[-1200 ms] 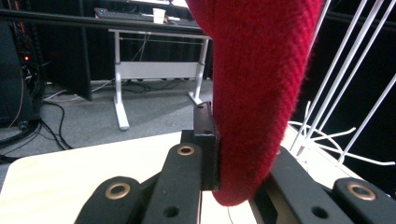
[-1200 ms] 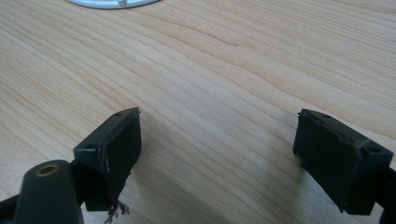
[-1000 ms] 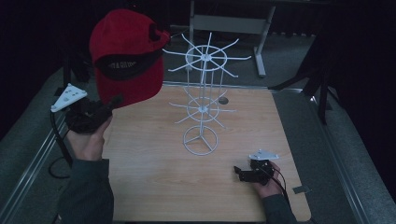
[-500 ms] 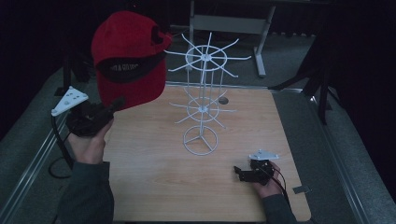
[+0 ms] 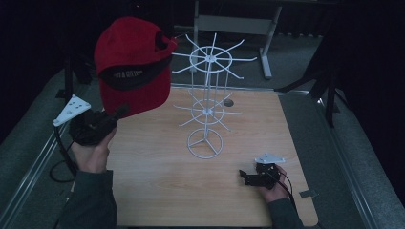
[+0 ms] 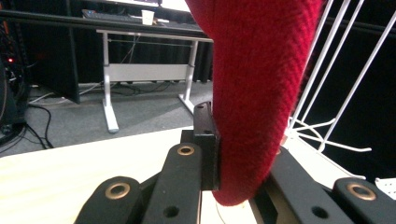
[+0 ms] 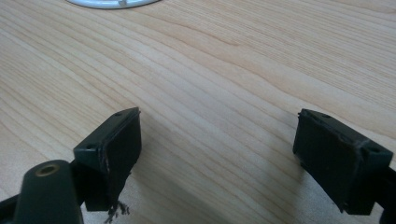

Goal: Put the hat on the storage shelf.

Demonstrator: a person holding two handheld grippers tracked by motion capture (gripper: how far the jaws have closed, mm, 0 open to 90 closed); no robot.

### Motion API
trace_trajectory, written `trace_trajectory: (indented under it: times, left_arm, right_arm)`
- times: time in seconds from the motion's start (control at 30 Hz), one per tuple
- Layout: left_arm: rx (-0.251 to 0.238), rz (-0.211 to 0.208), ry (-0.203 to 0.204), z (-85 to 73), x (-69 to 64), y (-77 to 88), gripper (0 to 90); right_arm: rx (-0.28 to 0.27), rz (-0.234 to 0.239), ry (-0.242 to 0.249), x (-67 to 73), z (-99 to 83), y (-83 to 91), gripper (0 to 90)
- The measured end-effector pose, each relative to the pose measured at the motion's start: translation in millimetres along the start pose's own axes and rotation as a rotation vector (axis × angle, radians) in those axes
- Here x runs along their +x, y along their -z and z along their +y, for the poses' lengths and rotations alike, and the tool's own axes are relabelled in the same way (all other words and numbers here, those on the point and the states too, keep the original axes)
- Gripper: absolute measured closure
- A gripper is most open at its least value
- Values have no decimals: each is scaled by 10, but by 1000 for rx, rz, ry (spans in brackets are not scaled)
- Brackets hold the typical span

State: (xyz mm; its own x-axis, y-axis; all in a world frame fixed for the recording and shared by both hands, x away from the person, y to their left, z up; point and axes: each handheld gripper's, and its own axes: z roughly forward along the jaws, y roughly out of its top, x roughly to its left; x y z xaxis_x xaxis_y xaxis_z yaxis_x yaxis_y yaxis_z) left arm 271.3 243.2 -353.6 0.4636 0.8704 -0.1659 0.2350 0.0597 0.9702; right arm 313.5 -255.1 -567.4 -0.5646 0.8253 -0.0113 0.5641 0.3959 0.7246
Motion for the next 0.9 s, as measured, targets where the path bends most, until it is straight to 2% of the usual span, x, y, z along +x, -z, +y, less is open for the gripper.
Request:
trace_trajectory:
  times: [0.37, 0.47, 0.57, 0.77, 0.9]
  left_arm:
    - [-2, 9, 15, -225, 33, -30, 859]
    - [-11, 20, 10, -310, 41, -40, 858]
    - [-13, 14, 15, -420, 37, -70, 858]
    - [12, 2, 26, -586, 22, -139, 858]
    - [37, 3, 15, -659, -5, -180, 857]
  right_arm:
    - [-2, -1, 1, 0, 0, -1, 151]
    - [-1, -1, 1, -1, 0, -1, 151]
    - [-1, 0, 1, -1, 0, -1, 151]
    - [-3, -1, 0, 0, 0, -2, 151]
    - [-3, -1, 0, 0, 0, -2, 151]
